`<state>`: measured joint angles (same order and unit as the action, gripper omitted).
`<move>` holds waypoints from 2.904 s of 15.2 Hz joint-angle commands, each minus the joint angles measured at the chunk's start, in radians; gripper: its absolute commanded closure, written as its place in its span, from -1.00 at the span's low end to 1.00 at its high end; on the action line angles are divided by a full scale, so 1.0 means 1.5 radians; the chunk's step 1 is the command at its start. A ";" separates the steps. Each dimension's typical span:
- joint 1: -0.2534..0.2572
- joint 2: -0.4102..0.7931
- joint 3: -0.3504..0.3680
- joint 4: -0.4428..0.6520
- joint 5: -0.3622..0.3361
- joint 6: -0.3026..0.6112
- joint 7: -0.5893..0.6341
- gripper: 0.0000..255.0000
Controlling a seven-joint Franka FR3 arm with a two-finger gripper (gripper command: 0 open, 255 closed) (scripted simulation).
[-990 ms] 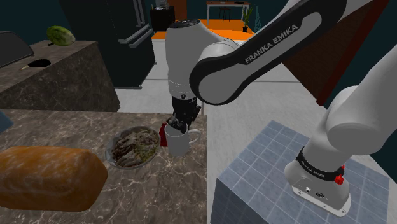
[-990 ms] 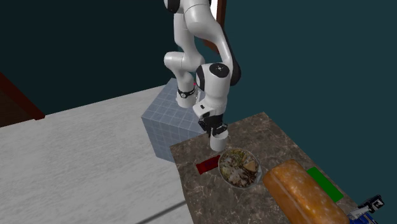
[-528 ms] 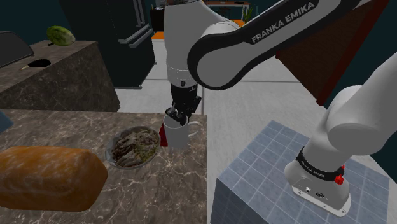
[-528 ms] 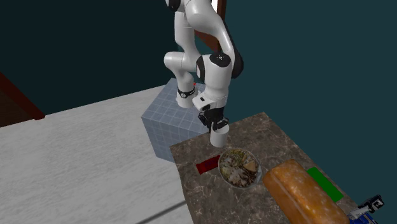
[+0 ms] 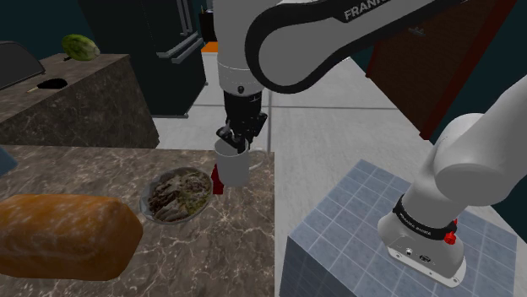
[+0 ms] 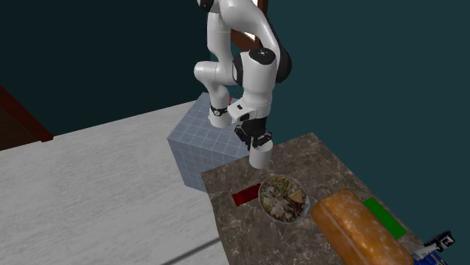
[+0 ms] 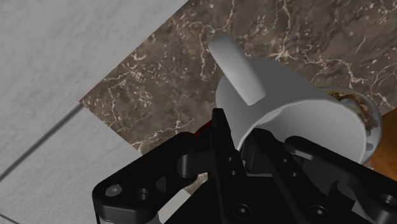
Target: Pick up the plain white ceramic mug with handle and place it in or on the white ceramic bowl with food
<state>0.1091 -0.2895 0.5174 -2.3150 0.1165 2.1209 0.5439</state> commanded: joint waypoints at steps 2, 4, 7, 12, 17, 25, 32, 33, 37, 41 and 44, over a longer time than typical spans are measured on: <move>0.001 -0.011 -0.005 0.019 0.003 -0.030 -0.003 1.00; 0.001 -0.017 -0.007 0.032 0.004 -0.048 -0.005 1.00; 0.001 -0.024 -0.012 0.054 0.005 -0.076 -0.007 1.00; -0.009 0.057 0.017 0.153 -0.033 -0.101 0.036 1.00; -0.003 0.208 0.059 0.319 -0.121 -0.140 0.117 1.00; 0.017 0.286 0.065 0.358 -0.171 -0.117 0.157 1.00; 0.019 0.301 0.063 0.310 -0.184 -0.058 0.168 1.00; 0.019 0.304 0.062 0.304 -0.186 -0.050 0.170 1.00; 0.021 0.315 0.060 0.283 -0.196 -0.020 0.178 1.00; 0.021 0.315 0.060 0.283 -0.196 -0.020 0.178 1.00; 0.021 0.315 0.060 0.283 -0.196 -0.020 0.178 1.00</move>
<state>0.1400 0.1835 0.6072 -1.8907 -0.1775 2.0911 0.8102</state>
